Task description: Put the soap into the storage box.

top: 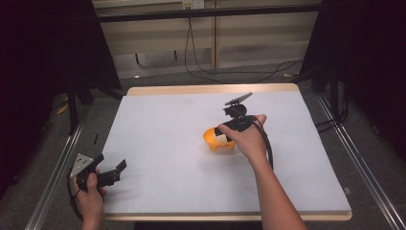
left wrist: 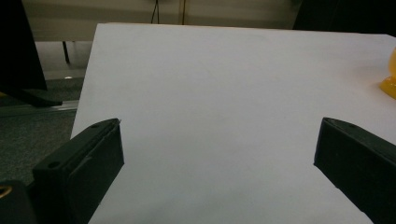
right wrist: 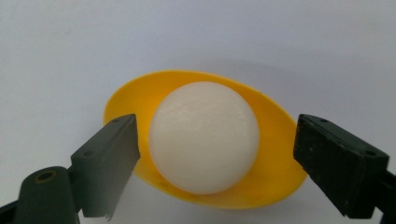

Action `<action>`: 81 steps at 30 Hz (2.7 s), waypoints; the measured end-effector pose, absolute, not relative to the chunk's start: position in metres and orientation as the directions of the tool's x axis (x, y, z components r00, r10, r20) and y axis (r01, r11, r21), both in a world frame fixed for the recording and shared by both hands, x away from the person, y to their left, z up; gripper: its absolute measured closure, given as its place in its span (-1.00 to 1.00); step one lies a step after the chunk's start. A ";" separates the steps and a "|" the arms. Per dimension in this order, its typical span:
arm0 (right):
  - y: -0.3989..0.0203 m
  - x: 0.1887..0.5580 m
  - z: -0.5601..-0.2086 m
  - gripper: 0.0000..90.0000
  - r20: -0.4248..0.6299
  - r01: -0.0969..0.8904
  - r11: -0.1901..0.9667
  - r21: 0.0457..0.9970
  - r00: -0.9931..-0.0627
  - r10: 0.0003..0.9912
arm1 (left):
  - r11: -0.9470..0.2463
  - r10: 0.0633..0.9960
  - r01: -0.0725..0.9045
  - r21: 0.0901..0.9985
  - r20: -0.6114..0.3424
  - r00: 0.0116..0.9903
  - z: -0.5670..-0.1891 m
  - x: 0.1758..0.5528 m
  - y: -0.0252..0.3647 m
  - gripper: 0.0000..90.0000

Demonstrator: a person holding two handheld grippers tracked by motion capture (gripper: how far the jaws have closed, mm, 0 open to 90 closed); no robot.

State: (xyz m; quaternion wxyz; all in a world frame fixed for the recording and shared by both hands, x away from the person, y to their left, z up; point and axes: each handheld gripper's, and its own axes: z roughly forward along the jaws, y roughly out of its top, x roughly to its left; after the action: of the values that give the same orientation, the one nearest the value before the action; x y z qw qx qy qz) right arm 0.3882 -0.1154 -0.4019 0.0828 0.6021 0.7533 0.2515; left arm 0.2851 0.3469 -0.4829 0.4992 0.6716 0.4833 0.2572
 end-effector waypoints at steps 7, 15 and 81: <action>-0.132 0.382 -0.400 -0.68 0.186 0.863 0.127 0.489 -0.245 0.951 | -0.043 0.907 0.391 0.920 -0.128 0.400 -0.483 0.285 0.347 -0.97; -0.150 0.375 -0.402 -0.76 0.203 0.857 0.101 0.505 -0.231 0.951 | -0.040 0.909 0.388 0.921 -0.128 0.397 -0.483 0.285 0.347 -0.97; -0.279 0.293 -0.469 -1.00 0.193 0.750 -0.027 0.661 -0.135 0.972 | -0.048 0.908 0.390 0.920 -0.123 0.401 -0.483 0.285 0.346 -0.97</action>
State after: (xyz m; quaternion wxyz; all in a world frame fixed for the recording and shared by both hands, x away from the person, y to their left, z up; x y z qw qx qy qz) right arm 0.2929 -0.2791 -0.4689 0.1682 0.6359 0.6768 0.3305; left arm 0.2853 0.3457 -0.4828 0.4949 0.6750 0.4807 0.2616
